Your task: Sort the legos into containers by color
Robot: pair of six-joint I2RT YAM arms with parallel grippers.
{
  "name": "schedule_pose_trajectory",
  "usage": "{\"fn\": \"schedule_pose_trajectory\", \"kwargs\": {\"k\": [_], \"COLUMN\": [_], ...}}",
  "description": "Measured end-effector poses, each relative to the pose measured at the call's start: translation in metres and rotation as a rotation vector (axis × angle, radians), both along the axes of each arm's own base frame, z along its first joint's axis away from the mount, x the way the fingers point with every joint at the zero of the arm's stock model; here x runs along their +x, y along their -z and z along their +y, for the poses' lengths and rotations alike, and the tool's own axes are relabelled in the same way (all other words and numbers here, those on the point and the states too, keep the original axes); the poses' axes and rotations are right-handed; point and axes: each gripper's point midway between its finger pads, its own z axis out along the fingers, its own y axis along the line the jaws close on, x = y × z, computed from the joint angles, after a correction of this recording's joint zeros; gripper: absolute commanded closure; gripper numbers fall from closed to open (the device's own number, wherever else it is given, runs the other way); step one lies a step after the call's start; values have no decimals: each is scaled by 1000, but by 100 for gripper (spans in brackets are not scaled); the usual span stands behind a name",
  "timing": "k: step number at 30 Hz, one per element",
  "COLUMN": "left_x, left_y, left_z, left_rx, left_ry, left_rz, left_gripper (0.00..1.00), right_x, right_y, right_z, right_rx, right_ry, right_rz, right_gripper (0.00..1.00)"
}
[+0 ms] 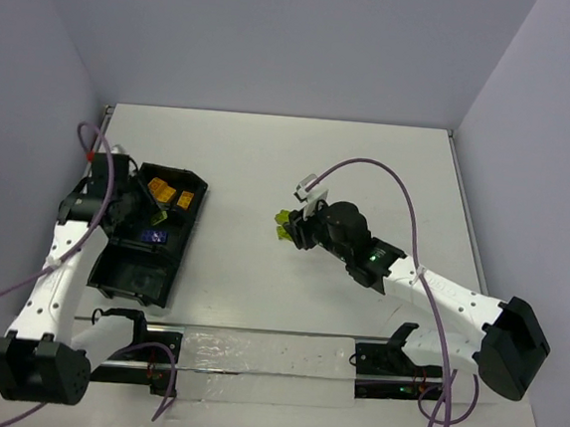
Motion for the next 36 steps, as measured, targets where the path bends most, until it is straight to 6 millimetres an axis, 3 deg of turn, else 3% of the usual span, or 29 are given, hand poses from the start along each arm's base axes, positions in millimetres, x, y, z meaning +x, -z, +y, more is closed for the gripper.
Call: {"fn": "schedule_pose_trajectory", "kwargs": {"k": [3,8,13,18,24,25,28,30,32,36], "left_x": [-18,-27,-51,-72,-87,-90,-97,-97,-97,-96], "left_y": [-1,7,19,32,66,71,80,81,81,81], "left_z": [26,44,63,71,67,66,65,64,63,63], "left_rx": [65,113,146,144,128,126,119,110,103,104], "left_ry": [-130,-250,-433,-572,-662,-674,-705,-722,-728,-711], "left_rz": [4,47,137,207,341,361,398,400,398,400], "left_gripper": [100,100,100,100,97,93,35,10,5,5], "right_x": [-2,-3,-6,-8,-9,-10,-10,-11,-11,-11], "right_y": [-6,-15,-15,-24,-22,-21,-19,-18,-18,-18], "right_z": [-4,-6,-9,-12,-12,-13,-13,-13,-12,-13], "right_rx": [7,23,20,40,39,37,41,45,48,55], "right_ry": [6,9,9,10,10,10,12,14,14,19], "right_rz": [-10,-25,-21,-36,-34,-32,-23,-17,-13,-2], "right_gripper": [100,100,100,100,100,100,100,99,97,99]}}
